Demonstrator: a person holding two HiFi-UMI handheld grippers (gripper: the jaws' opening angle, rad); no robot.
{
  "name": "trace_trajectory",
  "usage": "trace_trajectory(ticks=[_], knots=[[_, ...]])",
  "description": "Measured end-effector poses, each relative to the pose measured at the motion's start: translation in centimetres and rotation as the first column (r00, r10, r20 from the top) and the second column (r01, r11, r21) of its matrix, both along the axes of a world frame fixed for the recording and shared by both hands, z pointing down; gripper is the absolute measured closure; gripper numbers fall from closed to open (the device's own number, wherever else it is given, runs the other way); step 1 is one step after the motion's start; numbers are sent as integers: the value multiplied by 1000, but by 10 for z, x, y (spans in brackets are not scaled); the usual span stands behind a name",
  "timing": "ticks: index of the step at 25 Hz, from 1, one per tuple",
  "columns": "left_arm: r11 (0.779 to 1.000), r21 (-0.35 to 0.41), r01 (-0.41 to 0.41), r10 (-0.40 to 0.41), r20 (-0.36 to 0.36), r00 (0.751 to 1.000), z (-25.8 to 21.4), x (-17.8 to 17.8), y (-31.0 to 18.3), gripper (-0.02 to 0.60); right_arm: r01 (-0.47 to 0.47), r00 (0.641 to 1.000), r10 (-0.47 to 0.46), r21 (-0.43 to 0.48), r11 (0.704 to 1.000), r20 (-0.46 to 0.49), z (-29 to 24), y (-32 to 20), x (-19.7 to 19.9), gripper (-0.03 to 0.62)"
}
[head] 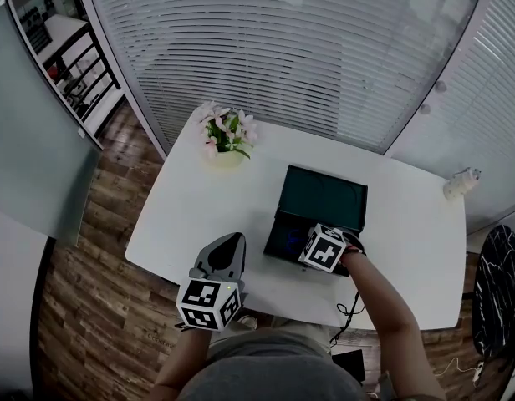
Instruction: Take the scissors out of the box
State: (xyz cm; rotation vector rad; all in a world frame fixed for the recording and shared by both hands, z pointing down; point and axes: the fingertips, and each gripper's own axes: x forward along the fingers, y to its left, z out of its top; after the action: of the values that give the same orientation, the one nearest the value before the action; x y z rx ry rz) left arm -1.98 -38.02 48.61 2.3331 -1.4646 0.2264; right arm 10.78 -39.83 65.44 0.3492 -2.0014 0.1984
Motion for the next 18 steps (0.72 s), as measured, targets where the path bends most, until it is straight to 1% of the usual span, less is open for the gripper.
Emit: trace_trajectory(ticks=[3, 6, 9, 11, 14, 18], knots=[[1000, 3, -2, 2, -2, 1000, -1, 0, 1, 575, -9, 1000, 9, -12, 1000, 4, -2, 1, -2, 494], [1000, 4, -7, 7, -2, 1000, -2, 0, 2, 577, -10, 1000, 10, 2, 1000, -11, -3, 2, -2, 499], [1000, 3, -10, 10, -5, 1000, -4, -4, 5, 575, -9, 999, 11, 55, 998, -38, -2, 0, -1, 500], [1000, 3, -14, 14, -6, 1000, -5, -7, 7, 576, -24, 999, 28, 88, 996, -42, -3, -2, 1, 500], [1000, 5, -18, 18, -8, 1000, -7, -12, 11, 575, -62, 998, 64, 104, 993, -16, -11, -3, -1, 500], [999, 7, -36, 37, -12, 999, -9, -16, 18, 577, -104, 995, 104, 164, 981, 5, -26, -4, -3, 500]])
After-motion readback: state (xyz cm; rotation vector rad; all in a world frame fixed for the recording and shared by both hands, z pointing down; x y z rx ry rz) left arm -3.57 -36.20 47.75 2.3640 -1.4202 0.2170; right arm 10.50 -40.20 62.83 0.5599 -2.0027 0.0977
